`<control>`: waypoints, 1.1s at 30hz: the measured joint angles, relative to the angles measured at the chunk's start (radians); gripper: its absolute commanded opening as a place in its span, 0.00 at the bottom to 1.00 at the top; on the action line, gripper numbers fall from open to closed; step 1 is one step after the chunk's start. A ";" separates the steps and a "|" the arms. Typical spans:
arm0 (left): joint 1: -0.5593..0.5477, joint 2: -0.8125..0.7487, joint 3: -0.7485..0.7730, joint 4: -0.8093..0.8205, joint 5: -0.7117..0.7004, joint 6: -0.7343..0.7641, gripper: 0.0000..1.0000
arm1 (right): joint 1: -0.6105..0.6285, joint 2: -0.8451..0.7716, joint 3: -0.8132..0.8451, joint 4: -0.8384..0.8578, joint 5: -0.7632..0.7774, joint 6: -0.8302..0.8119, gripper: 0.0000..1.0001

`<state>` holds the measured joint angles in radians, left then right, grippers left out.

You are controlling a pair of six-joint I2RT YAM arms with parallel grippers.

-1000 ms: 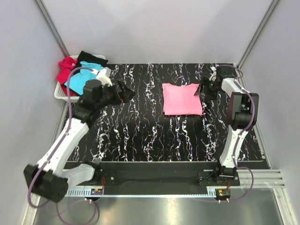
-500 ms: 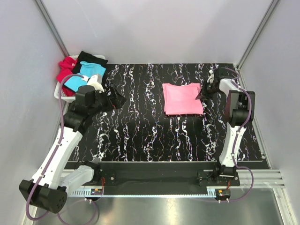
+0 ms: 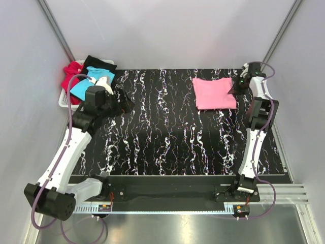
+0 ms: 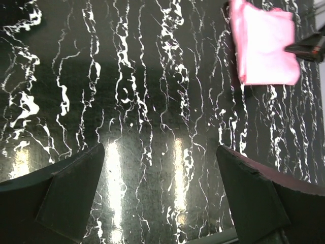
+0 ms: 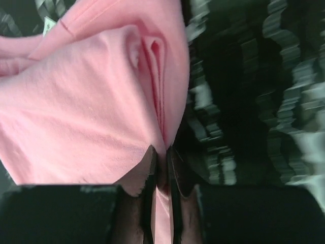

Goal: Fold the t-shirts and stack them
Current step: Neatly place the folded tshirt to the corner

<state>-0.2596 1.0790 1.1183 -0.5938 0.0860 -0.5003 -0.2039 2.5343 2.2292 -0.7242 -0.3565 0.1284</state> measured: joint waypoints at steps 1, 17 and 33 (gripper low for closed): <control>0.000 0.012 0.011 -0.005 -0.005 0.001 0.99 | -0.018 0.025 0.050 -0.019 0.009 -0.006 0.03; 0.032 0.166 0.130 -0.041 -0.064 -0.007 0.99 | -0.150 0.265 0.504 -0.043 0.106 -0.201 0.11; 0.032 0.212 0.155 -0.063 -0.060 -0.027 0.99 | -0.192 0.300 0.558 0.085 0.146 -0.224 1.00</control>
<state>-0.2276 1.2907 1.2732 -0.6567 0.0265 -0.5278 -0.3958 2.8346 2.7869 -0.6388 -0.2100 -0.0952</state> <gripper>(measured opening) 0.985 0.968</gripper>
